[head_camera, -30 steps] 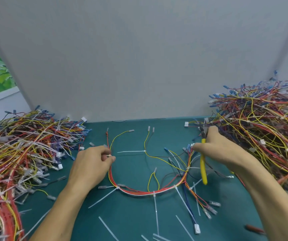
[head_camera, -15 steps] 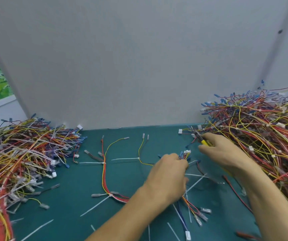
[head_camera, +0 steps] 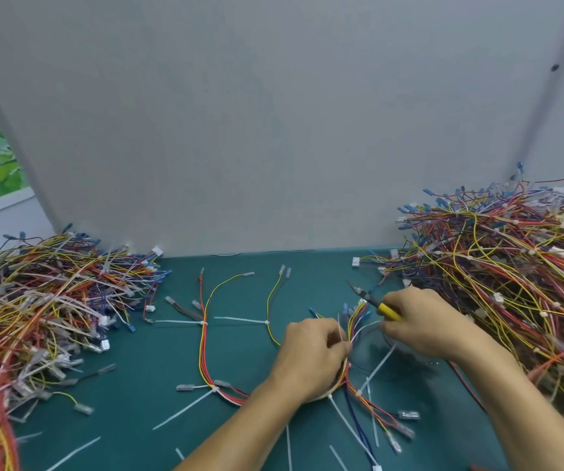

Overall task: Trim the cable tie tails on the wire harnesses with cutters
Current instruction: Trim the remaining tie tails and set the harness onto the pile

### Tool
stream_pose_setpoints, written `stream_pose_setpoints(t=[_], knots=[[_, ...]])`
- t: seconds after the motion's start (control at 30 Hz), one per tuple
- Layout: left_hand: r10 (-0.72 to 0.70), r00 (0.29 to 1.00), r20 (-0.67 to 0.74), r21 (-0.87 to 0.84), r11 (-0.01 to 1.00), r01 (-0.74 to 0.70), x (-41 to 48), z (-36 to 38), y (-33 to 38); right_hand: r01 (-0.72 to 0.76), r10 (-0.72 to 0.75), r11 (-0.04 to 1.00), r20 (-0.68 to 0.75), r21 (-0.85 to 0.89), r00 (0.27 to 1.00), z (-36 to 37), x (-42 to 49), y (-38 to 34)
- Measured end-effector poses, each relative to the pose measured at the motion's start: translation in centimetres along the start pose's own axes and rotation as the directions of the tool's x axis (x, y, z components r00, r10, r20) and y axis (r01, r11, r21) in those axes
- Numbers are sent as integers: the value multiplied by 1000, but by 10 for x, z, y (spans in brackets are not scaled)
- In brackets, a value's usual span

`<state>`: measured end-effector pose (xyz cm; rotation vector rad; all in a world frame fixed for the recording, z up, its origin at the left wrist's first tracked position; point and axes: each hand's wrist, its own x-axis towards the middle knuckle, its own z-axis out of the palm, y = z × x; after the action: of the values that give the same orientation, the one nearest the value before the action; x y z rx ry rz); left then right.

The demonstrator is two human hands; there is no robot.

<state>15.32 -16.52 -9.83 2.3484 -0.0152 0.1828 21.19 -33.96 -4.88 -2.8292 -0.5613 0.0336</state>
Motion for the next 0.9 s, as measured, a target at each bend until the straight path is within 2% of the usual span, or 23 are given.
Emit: stream_pose_setpoints(t=[0.13,0.23,0.3,0.43,0.67,0.9], knots=[[-36,999,1,-77,996,36,-1,-5,-3,54,-52,995,20,-79,998,1,-8,1],[-122,993,2,-270,956,118,-3,-7,-6,153,-150,969,33,-196,988,7,-20,7],[-143,990,3,-338,931,136,-6,-6,-9,196,-194,954,32,-225,981,10,-27,12],[-102,993,-55,-324,943,79,-10,-1,-13,247,-242,935,53,-253,969,11,-33,14],[-119,990,-74,-367,927,84,-14,2,-12,227,-208,921,93,-318,974,17,-38,10],[-128,990,-57,-417,904,92,-15,1,-12,224,-225,908,37,-354,974,21,-37,9]])
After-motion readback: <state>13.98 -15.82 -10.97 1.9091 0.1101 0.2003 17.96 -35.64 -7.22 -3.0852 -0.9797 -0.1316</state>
